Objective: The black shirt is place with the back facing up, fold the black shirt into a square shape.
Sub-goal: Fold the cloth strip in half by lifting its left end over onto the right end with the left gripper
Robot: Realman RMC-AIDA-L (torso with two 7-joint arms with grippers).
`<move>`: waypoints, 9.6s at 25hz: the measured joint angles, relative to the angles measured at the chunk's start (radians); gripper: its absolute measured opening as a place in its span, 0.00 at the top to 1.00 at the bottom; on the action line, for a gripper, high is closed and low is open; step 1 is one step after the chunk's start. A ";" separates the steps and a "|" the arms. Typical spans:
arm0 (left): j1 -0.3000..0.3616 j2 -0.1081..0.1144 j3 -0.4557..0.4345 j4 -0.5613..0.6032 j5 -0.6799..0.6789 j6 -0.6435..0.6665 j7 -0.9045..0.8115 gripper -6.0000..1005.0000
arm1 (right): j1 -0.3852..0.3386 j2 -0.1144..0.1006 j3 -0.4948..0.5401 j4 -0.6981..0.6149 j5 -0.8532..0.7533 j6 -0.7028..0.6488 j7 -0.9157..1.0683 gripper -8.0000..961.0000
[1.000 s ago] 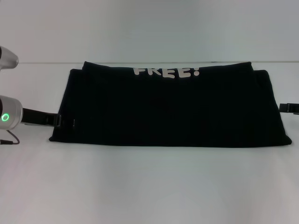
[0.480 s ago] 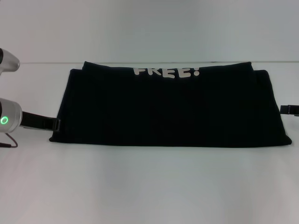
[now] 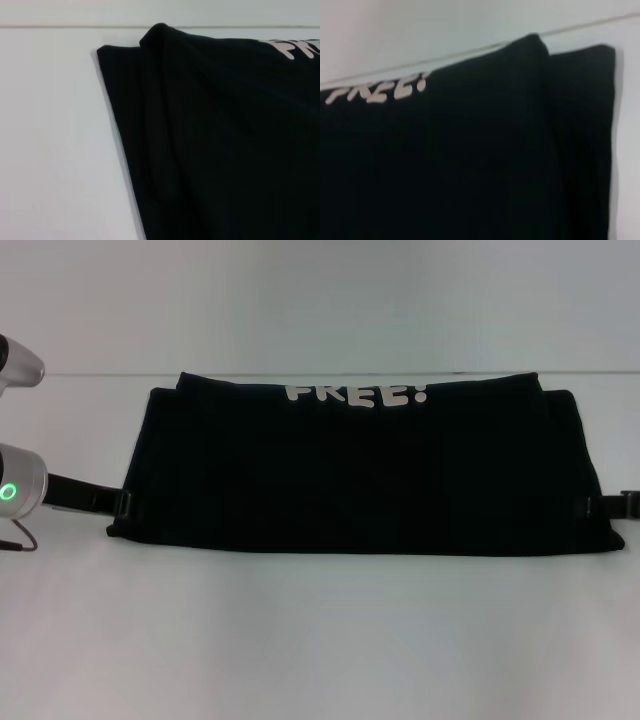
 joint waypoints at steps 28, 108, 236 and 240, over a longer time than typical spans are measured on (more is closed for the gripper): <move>0.007 0.003 -0.008 0.010 -0.003 0.006 0.002 1.00 | -0.034 0.008 -0.009 -0.042 -0.010 -0.047 -0.004 0.94; 0.054 0.045 -0.414 -0.159 -0.072 0.183 -0.559 0.22 | 0.000 0.061 -0.005 -0.243 0.312 -0.272 -0.324 0.02; -0.107 0.020 -0.313 -0.139 -0.360 0.502 0.225 0.95 | 0.038 0.143 -0.012 -0.099 0.427 -0.074 -0.403 0.02; -0.163 -0.057 -0.291 -0.175 -0.364 0.466 0.243 0.95 | 0.013 0.119 0.003 -0.101 0.445 -0.085 -0.404 0.02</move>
